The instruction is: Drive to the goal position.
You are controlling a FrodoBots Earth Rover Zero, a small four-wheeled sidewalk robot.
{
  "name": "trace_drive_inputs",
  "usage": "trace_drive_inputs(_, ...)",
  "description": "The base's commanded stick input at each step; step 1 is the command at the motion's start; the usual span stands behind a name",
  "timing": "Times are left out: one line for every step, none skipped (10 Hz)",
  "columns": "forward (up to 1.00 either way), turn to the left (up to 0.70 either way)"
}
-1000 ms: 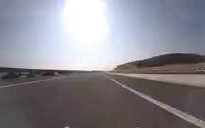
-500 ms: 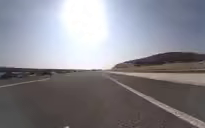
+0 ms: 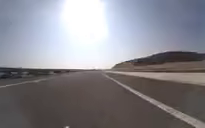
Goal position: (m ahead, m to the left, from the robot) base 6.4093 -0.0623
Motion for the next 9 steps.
trace_drive_inputs(1.0,0.0)
trace_drive_inputs(1.0,0.0)
trace_drive_inputs(1.0,0.0)
trace_drive_inputs(1.0,0.0)
trace_drive_inputs(1.0,0.0)
trace_drive_inputs(1.0,0.0)
trace_drive_inputs(1.0,0.0)
trace_drive_inputs(1.0,0.0)
trace_drive_inputs(1.0,0.0)
